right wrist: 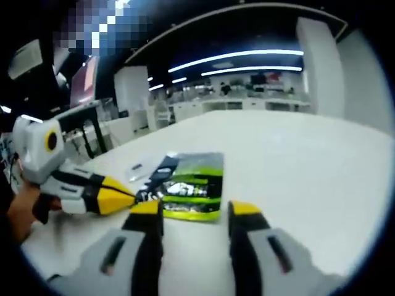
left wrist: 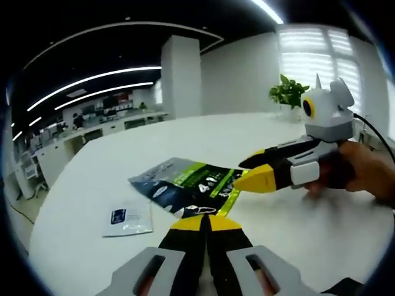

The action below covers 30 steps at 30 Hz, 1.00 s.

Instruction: Arrange the skincare products in the storage area until every visible bottle or jar stands upright without overlapping.

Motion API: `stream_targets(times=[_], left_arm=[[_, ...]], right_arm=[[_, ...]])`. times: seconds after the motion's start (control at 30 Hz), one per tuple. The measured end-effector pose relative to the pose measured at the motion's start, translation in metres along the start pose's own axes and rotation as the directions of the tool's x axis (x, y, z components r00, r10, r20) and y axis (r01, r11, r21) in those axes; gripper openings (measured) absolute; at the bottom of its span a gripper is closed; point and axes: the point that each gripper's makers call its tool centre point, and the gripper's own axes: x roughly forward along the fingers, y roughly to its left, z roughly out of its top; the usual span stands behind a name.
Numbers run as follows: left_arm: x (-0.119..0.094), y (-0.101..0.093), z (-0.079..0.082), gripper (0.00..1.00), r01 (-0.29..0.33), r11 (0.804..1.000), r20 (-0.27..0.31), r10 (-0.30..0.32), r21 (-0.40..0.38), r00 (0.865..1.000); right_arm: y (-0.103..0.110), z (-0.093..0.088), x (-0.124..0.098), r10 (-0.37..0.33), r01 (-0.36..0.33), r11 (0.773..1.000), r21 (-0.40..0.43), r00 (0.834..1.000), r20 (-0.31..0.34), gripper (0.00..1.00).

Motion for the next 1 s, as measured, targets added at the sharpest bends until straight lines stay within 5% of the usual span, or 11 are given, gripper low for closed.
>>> stream_targets(times=[0.63, 1.0], left_arm=[[0.001, 0.012, 0.001, 0.00, -0.002, 1.000, -0.002, 0.002, -0.027, 1.000], [-0.001, 0.001, -0.002, 0.00, 0.013, 0.996, 0.009, -0.012, -0.089, 1.000]], right_arm=[[0.003, -0.002, 0.003, 0.063, -0.064, 0.998, -0.021, 0.998, -0.029, 0.33], [0.018, 0.006, -0.006, 0.126, -0.129, 0.989, 0.071, 0.991, 0.044, 0.27]])
